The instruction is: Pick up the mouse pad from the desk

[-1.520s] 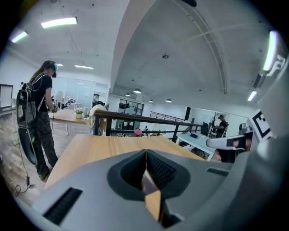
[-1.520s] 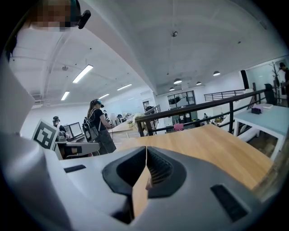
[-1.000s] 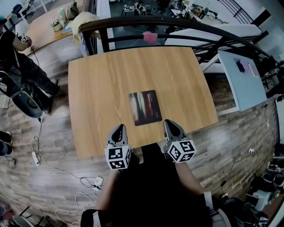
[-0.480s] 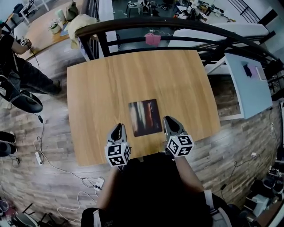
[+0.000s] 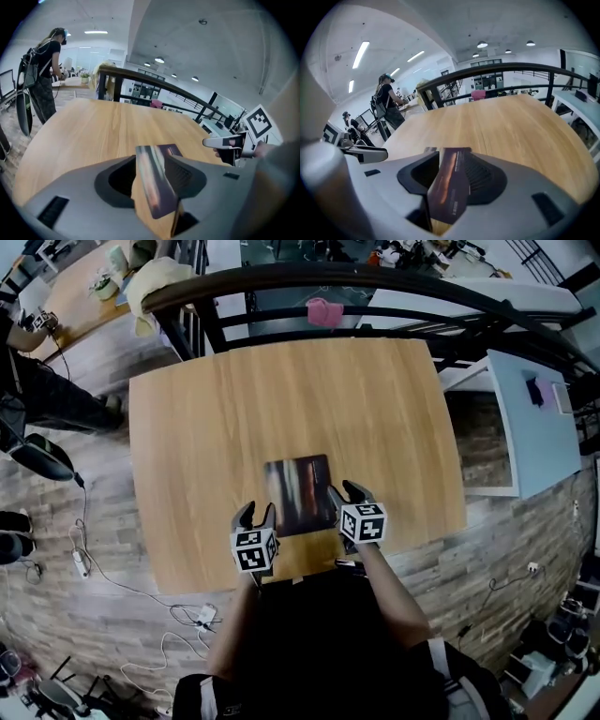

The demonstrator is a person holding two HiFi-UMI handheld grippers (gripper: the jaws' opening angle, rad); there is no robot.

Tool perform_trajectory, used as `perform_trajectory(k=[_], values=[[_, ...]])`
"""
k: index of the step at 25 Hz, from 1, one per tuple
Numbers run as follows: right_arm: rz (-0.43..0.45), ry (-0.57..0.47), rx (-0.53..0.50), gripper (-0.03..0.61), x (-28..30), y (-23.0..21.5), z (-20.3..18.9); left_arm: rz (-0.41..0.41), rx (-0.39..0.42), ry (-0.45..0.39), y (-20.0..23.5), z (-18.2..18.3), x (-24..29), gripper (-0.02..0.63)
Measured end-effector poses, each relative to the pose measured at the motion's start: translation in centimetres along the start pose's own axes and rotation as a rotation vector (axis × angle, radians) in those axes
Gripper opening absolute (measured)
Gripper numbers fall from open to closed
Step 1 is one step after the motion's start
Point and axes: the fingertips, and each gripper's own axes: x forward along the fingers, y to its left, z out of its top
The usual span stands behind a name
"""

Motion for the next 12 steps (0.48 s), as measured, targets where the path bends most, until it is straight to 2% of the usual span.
perform_trajectory(k=[5,12], values=[[0.018,0.189,0.017,0.196,4.2,-1.6,-4.5,0.022,-0.018,0.146,0.7,-3.9,4.1,0.21],[-0.005,0.311,0.026,0.198,6.7,-3.0,-8.2,0.063,-0.037,0.244,1.8,-6.2,7.0,0.222]])
